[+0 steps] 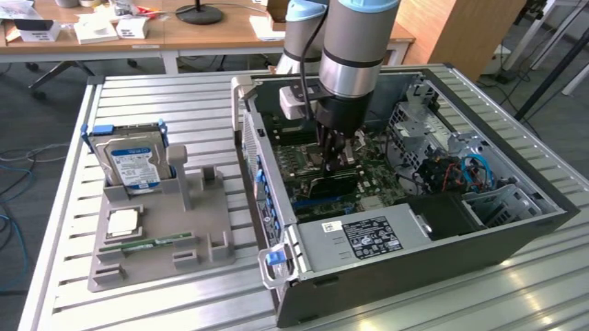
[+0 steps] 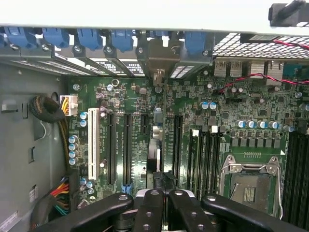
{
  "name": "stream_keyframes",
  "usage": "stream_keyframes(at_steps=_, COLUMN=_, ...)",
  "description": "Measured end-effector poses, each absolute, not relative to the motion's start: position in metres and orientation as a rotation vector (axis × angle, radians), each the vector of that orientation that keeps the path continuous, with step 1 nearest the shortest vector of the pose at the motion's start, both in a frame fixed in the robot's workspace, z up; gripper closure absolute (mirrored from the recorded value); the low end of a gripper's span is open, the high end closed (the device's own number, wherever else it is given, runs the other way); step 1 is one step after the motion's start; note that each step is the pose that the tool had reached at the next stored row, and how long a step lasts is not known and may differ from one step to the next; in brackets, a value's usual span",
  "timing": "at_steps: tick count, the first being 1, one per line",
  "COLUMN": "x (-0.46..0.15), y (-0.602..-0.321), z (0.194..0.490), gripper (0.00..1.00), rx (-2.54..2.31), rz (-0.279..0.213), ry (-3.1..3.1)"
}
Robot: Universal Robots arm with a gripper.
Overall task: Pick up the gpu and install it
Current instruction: 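Press down on the gpu until it lock into place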
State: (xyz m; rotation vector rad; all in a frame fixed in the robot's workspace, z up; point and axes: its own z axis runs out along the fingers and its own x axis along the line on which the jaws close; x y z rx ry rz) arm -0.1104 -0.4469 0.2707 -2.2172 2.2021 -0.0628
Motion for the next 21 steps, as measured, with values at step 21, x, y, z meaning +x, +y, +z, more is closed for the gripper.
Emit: stream_keyframes(at_steps=21, x=-0.1104, y=-0.4469, z=0.2671, gripper=0.9, rx=-2.217, rz=-0.063, ry=2.202)
